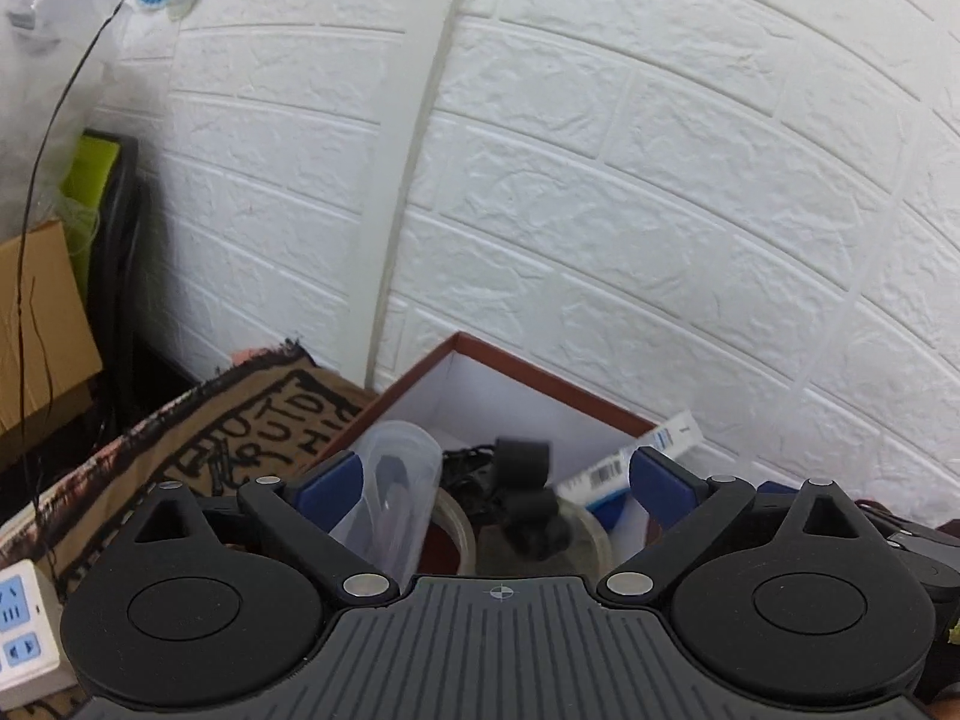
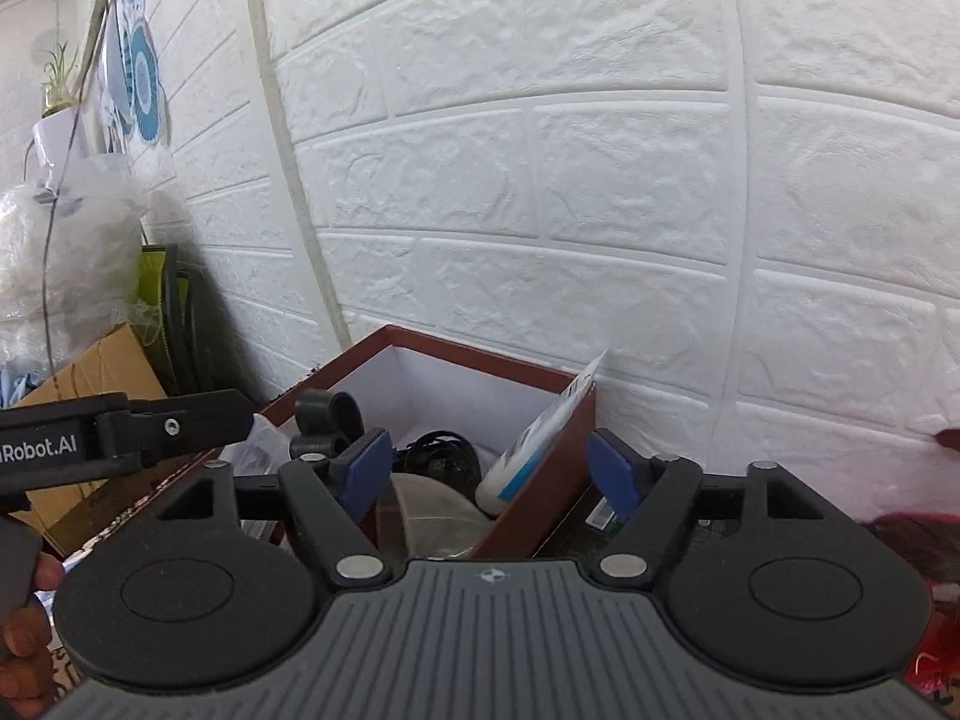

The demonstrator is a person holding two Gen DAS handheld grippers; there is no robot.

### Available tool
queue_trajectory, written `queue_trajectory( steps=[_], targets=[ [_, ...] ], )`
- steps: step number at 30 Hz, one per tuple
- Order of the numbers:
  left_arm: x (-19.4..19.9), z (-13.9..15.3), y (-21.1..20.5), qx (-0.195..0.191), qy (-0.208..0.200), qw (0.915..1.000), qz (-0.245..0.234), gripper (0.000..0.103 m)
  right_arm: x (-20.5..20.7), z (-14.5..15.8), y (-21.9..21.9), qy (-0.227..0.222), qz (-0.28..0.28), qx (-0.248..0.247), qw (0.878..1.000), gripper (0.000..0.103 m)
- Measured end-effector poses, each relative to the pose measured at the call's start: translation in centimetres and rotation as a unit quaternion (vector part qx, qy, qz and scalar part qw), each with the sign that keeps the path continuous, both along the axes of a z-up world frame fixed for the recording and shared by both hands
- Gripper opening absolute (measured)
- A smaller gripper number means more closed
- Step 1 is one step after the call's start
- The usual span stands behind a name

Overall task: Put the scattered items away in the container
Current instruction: 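Open both tools to drop the strap and cream tube into the shoebox, then move both tools back toward the red gift box beside the feather duster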

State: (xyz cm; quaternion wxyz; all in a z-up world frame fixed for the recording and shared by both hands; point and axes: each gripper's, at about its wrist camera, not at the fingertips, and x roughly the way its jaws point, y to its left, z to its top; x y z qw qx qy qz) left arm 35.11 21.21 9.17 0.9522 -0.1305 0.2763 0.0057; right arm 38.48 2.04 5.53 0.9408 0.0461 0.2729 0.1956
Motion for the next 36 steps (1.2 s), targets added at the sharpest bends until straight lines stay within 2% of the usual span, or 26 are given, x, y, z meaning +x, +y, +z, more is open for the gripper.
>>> queue_trajectory(
  steps=[1, 5, 15, 20, 24, 31, 36],
  targets=[
    [-0.4, 0.1, -0.3, 0.007, 0.0, 1.0, 0.005, 0.103, -0.5, 0.2, 0.0, -0.003, 0.002, -0.002, 1.0, 0.09],
    [-2.1, 0.8, -1.3, 0.022, -0.007, 0.9997, 0.002, 0.103, -2.2, 1.0, 0.0, -0.014, 0.004, -0.023, 1.0, 0.091],
    [-5.9, 2.5, -4.9, 0.042, -0.019, 0.9988, -0.015, 0.103, -5.9, 2.6, -3.2, -0.017, -0.005, -0.025, 1.0, 0.096],
    [-8.3, 2.3, -7.3, 0.044, -0.018, 0.9985, -0.028, 0.103, -8.4, 2.9, -5.5, -0.016, -0.013, -0.022, 1.0, 0.099],
    [-11.0, 0.2, -9.9, 0.039, -0.016, 0.9981, -0.046, 0.103, -11.5, 1.7, -8.1, -0.008, -0.019, -0.012, 1.0, 0.101],
    [-13.4, -6.0, -15.3, 0.028, 0.031, 0.9951, -0.09, 0.103, -16.2, -3.2, -13.3, 0.021, -0.031, -0.04, 0.998, 0.101],
    [-13.4, -8.9, -19.3, 0.051, 0.051, 0.9895, -0.125, 0.103, -18.2, -6.4, -16.9, 0.045, -0.053, -0.057, 0.996, 0.101]
  ],
)
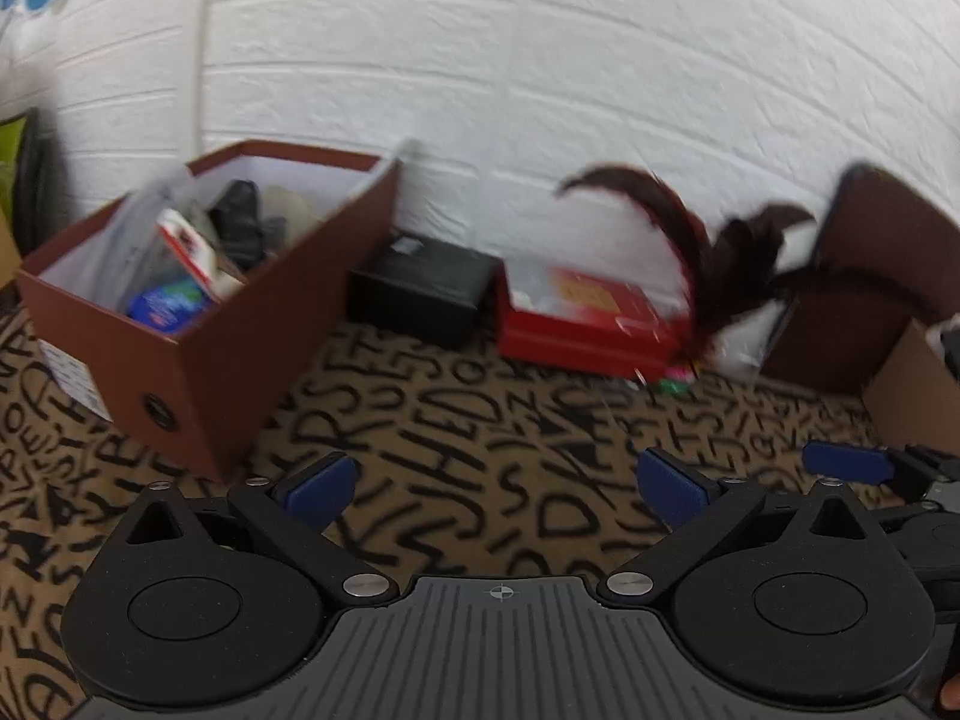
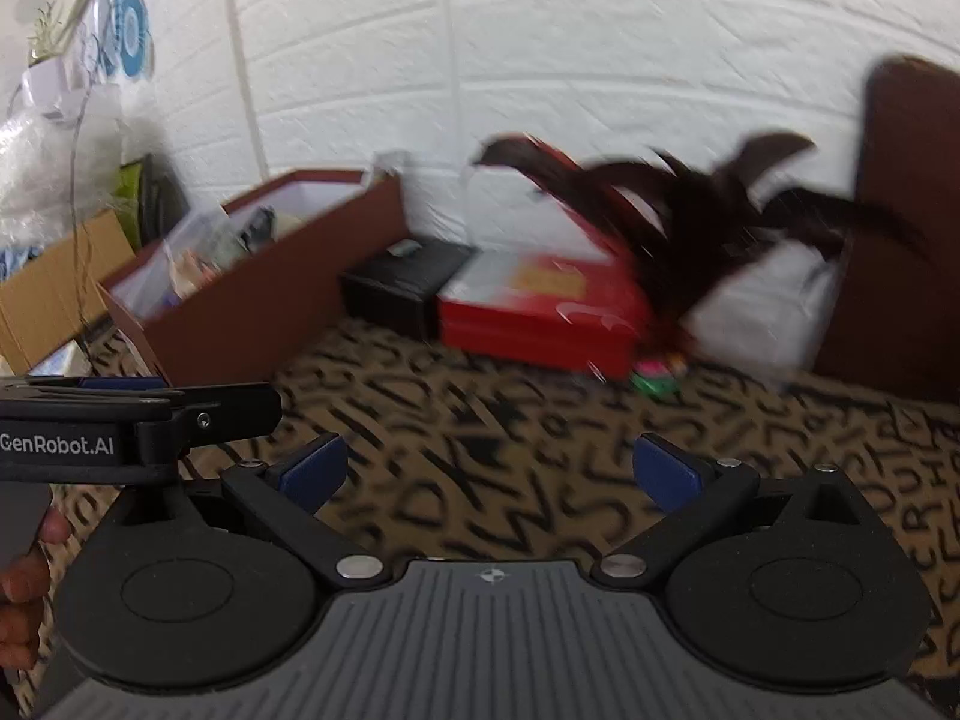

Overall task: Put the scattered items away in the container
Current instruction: 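Move both tools back toward the red gift box beside the feather duster, then grasp the red gift box edge with the left tool while the right tool grips its other edge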

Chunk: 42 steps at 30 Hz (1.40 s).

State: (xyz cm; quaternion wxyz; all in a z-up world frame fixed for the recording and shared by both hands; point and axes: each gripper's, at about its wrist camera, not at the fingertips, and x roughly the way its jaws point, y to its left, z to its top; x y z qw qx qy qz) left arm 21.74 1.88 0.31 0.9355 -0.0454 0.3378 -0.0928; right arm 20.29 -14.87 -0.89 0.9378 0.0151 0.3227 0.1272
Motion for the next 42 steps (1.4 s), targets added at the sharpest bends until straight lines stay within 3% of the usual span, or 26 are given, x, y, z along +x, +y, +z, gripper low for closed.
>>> queue_trajectory(
  steps=[8, 14, 25, 29, 33, 36, 40, 42],
  targets=[
    [1.4, -0.9, -2.7, 0.028, -0.006, 0.9989, -0.036, 0.103, 0.1, -2.5, -3.8, -0.005, -0.029, -0.009, 1.0, 0.1],
    [4.4, -1.0, -2.8, 0.06, -0.018, 0.9968, -0.05, 0.095, 2.1, -3.5, -4.1, -0.024, -0.023, 0.012, 0.999, 0.093],
    [11.0, -3.1, -2.0, 0.048, 0.003, 0.9979, -0.044, 0.081, 7.7, -5.6, -1.9, -0.031, 0.013, 0.001, 0.999, 0.073],
    [12.9, -3.7, -1.7, 0.034, 0.008, 0.9983, -0.048, 0.073, 9.8, -5.7, -2.6, -0.042, 0.002, 0.019, 0.999, 0.069],
    [13.8, -4.1, -2.0, 0.032, 0.001, 0.9976, -0.06, 0.073, 11.4, -5.8, -3.8, -0.041, 0.008, 0.053, 0.998, 0.059],
    [14.6, -4.4, -2.3, 0.037, 0.0, 0.9976, -0.059, 0.073, 12.1, -5.8, -3.9, -0.042, 0.009, 0.045, 0.998, 0.056],
    [15.8, -5.0, -2.0, 0.014, 0.023, 0.998, -0.058, 0.072, 12.7, -5.6, -3.7, -0.04, 0.013, 0.047, 0.998, 0.052],
    [16.1, -5.1, -1.9, 0.009, 0.026, 0.9979, -0.059, 0.067, 12.5, -5.5, -3.6, -0.041, 0.014, 0.052, 0.998, 0.051]
  ],
)
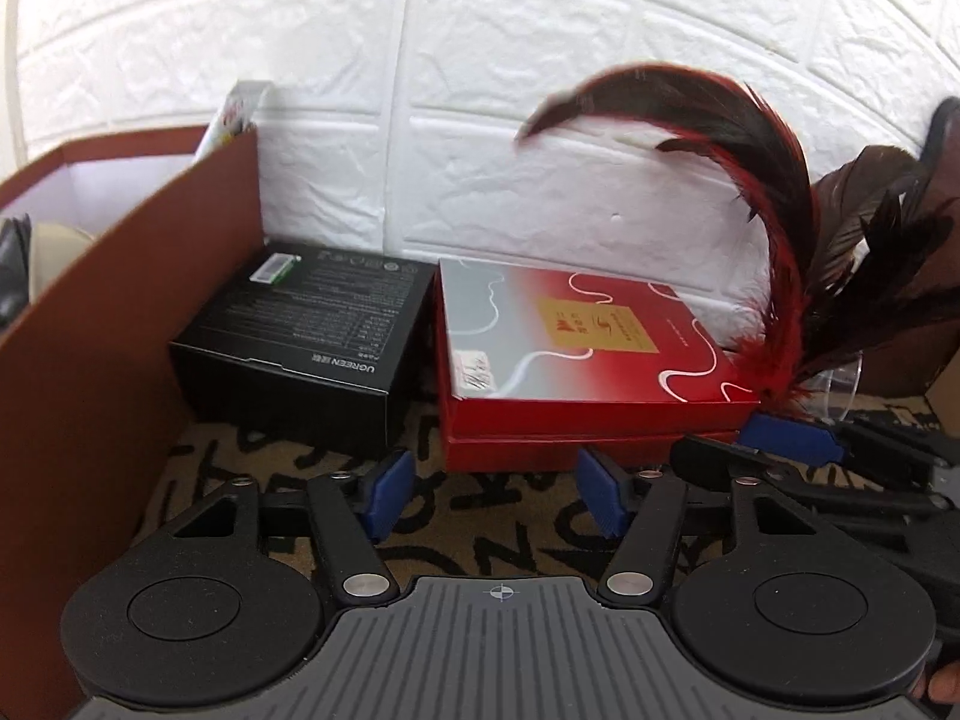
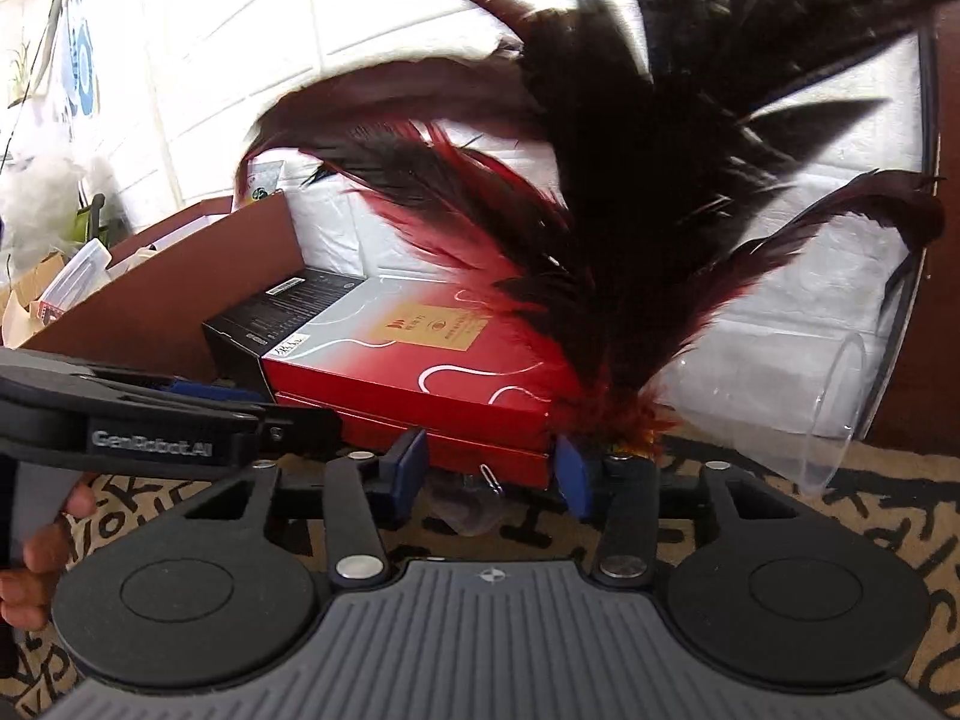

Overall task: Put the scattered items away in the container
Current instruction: 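Grasp the red gift box edge with the left tool while the right tool grips its other edge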

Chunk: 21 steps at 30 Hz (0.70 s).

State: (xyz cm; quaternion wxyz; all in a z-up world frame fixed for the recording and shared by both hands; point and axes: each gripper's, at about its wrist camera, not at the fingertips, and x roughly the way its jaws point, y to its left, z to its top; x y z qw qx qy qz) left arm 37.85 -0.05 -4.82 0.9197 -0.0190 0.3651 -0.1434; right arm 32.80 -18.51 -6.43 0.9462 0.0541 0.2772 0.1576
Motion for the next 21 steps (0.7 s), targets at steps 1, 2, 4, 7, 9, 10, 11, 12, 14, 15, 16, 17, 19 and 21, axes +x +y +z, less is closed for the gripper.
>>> queue_trajectory(
  steps=[1, 2, 4, 7, 9, 10, 11, 12, 14, 15, 16, 17, 19, 21],
  targets=[
    [0.2, -0.1, 0.0, -0.001, 0.002, 1.0, 0.0, 0.067, -0.2, 0.0, 0.0, -0.002, 0.006, 0.004, 1.0, 0.05],
    [0.5, -0.2, 0.0, -0.004, 0.005, 1.0, 0.0, 0.065, -0.2, 0.0, 0.1, -0.001, 0.01, 0.002, 1.0, 0.049],
    [1.2, -0.4, 0.1, -0.021, 0.026, 0.9994, -0.004, 0.048, 0.1, -0.3, 0.4, 0.006, 0.006, -0.008, 1.0, 0.049],
    [1.3, -0.6, 0.2, -0.064, 0.047, 0.9962, -0.035, 0.018, 0.6, -0.6, 0.6, 0.024, -0.004, 0.004, 1.0, 0.043],
    [0.3, 0.0, -0.5, -0.044, 0.027, 0.9974, -0.05, 0.014, 0.1, -0.5, 0.8, 0.022, -0.001, 0.013, 1.0, 0.037],
    [-0.2, 0.3, -0.9, -0.027, 0.015, 0.998, -0.055, 0.015, -0.2, -0.4, 1.0, 0.019, 0.001, 0.011, 1.0, 0.037],
    [-0.6, 0.6, -1.2, -0.016, 0.008, 0.9981, -0.058, 0.016, -0.6, -0.3, 1.2, 0.014, 0.003, 0.003, 1.0, 0.035],
    [-1.0, 0.9, -1.2, -0.013, 0.007, 0.9981, -0.06, 0.025, -0.8, -0.2, 1.4, 0.01, 0.006, -0.006, 1.0, 0.034],
    [-1.3, 1.4, -0.8, -0.016, 0.002, 0.9988, -0.045, 0.031, -1.0, 0.0, 1.3, 0.013, 0.005, -0.011, 1.0, 0.034],
    [-1.3, 1.7, -0.3, -0.014, -0.004, 0.9994, -0.033, 0.047, -1.0, 0.2, 1.2, 0.014, -0.001, -0.01, 1.0, 0.034],
    [-1.3, 1.9, 0.1, -0.011, -0.011, 0.9997, -0.019, 0.056, -1.1, 0.3, 1.0, 0.015, -0.007, -0.006, 1.0, 0.036],
    [-1.3, 2.1, 0.5, -0.009, -0.017, 0.9998, -0.005, 0.068, -1.1, 0.5, 0.8, 0.015, -0.011, -0.002, 1.0, 0.037],
    [-1.0, 2.3, 1.5, -0.008, -0.024, 0.9995, 0.016, 0.072, -1.3, 0.7, 0.5, 0.012, -0.015, 0.004, 1.0, 0.039],
    [-0.4, 2.4, 2.1, -0.01, -0.026, 0.9994, 0.023, 0.074, -1.5, 0.9, 0.5, 0.007, -0.014, 0.0, 1.0, 0.049]
  ],
)
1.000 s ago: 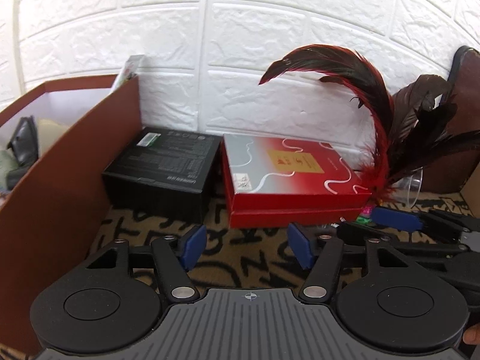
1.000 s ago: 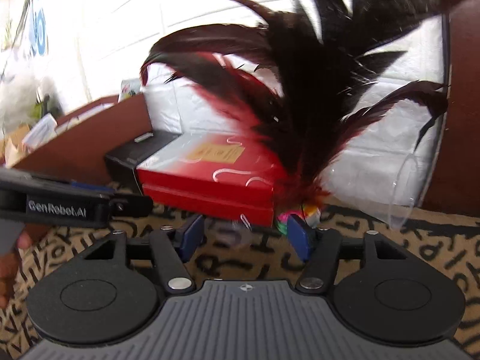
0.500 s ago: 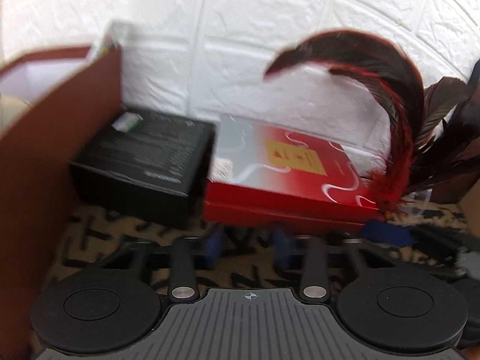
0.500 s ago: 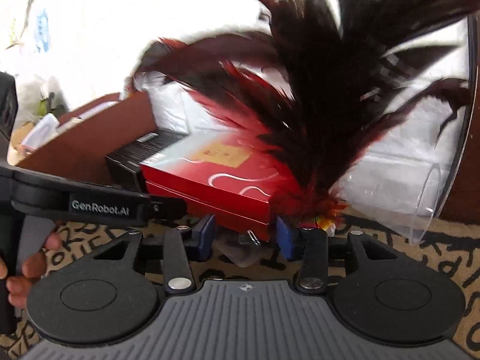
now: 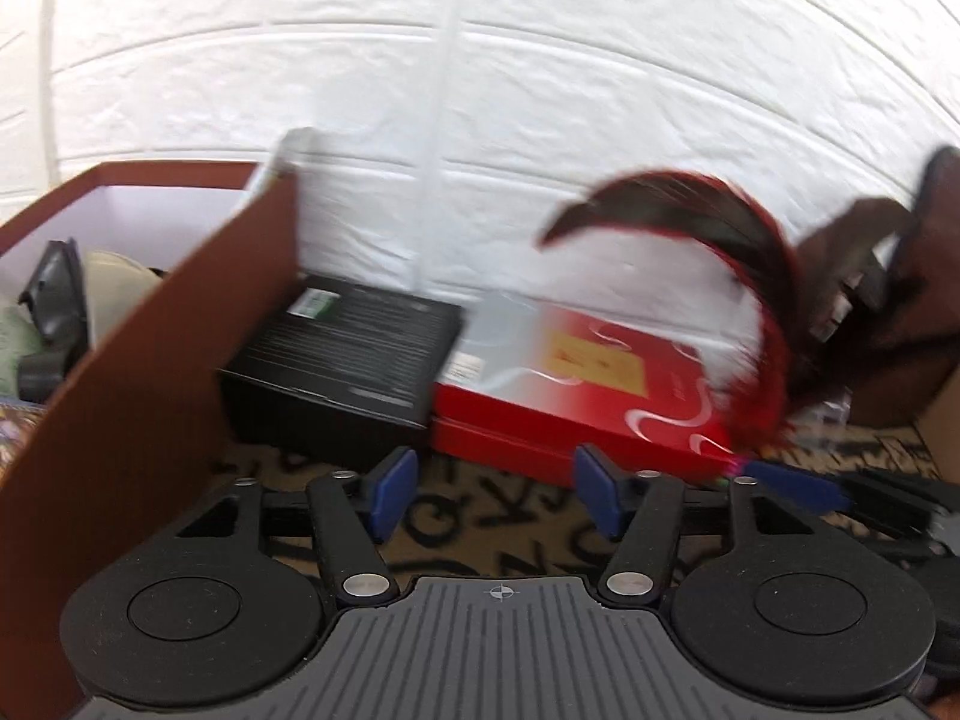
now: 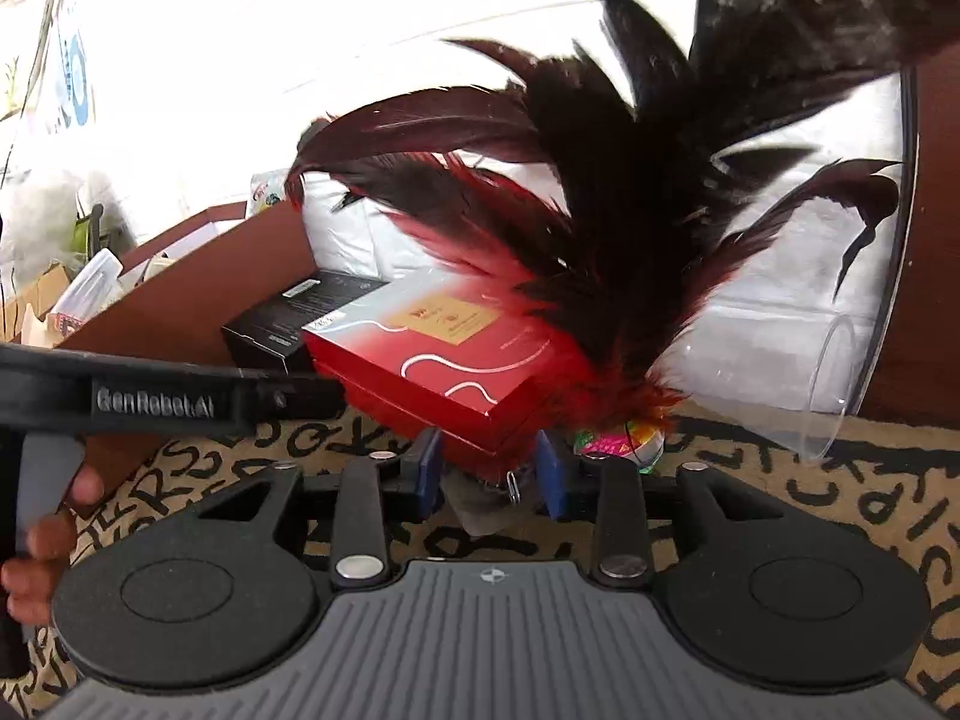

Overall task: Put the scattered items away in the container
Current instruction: 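Grasp the red gift box edge with the left tool while the right tool grips its other edge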

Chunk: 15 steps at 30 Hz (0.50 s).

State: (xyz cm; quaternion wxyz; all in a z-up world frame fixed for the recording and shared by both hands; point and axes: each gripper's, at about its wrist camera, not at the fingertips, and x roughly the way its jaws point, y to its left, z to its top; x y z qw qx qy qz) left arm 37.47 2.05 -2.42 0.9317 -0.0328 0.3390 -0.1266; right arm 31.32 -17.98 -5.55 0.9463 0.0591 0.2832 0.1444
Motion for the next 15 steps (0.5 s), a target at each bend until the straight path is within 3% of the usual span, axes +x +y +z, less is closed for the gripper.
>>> queue_trajectory(
  steps=[2, 15],
  targets=[
    [0.6, 0.1, 0.0, 0.002, -0.01, 0.9999, -0.002, 0.075, -0.1, 0.0, 0.1, -0.003, 0.003, -0.004, 1.0, 0.054],
    [3.9, -0.7, -1.7, -0.004, -0.033, 0.9976, -0.061, 0.076, 1.6, -1.5, 0.3, -0.004, 0.012, -0.012, 1.0, 0.054]
  ],
)
